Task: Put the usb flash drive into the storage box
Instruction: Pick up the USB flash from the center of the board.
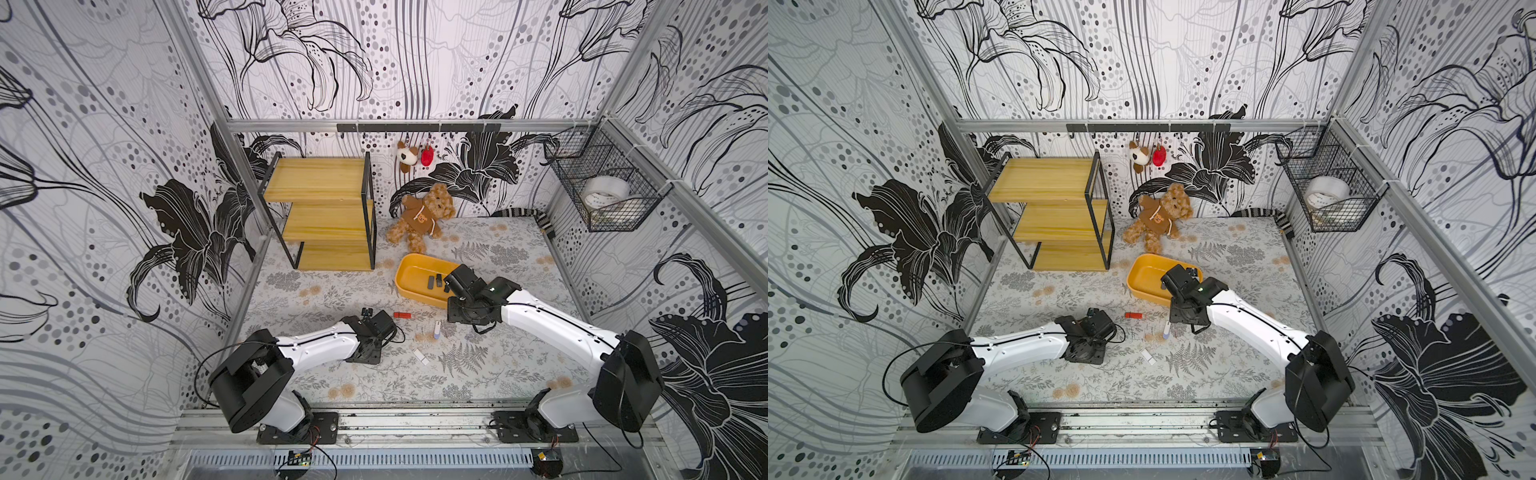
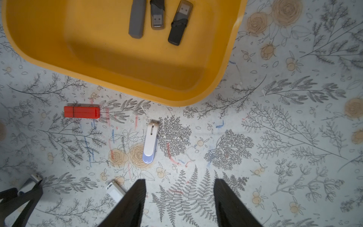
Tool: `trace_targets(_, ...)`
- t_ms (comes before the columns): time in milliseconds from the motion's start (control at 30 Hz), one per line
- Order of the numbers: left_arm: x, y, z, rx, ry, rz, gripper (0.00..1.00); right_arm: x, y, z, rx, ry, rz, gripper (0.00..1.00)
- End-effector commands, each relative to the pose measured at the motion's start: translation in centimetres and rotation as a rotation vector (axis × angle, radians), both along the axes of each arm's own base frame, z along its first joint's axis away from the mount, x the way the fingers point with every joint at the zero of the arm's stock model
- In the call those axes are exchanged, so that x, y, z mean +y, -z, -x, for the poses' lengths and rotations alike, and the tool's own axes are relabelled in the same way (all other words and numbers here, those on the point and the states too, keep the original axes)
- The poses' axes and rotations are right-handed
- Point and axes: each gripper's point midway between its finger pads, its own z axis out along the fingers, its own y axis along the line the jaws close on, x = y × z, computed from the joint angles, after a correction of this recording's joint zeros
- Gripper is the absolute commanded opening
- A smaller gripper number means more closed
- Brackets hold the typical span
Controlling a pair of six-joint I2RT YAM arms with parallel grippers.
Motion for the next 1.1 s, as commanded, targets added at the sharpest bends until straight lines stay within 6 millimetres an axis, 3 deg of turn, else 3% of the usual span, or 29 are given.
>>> trace_targets(0,0.1,0.7,0.6,0.031,0.008,-0.009,0.42,0.6,0.3,0.1,0.015,-0.019,0.0,0.61)
trace_targets(33,0.1,0.6,0.5,0.024,0.005,-0.008,0.45,0.7,0.5,0.2,0.02,-0.024,0.004,0.6)
trace_targets(100,0.0,0.3,0.1,0.009,0.014,-0.007,0.59,0.7,0.8,0.4,0.029,-0.027,0.004,0.61)
trace_targets(267,-0.9,-0.5,-1.1,-0.028,0.05,-0.007,0.61,1.1,0.9,0.3,0.03,-0.031,0.002,0.6)
trace_targets(533,-2.1,0.8,-1.2,0.029,0.104,-0.009,0.43,1.2,1.0,0.3,0.036,-0.036,0.004,0.61)
trace_targets(867,-1.1,1.6,-0.1,0.059,0.074,-0.018,0.27,2.8,2.0,0.7,0.075,-0.077,-0.007,0.61)
trace_targets(1067,-1.4,1.4,-0.2,0.043,0.052,0.006,0.0,4.1,4.2,1.1,0.137,-0.081,0.034,0.61)
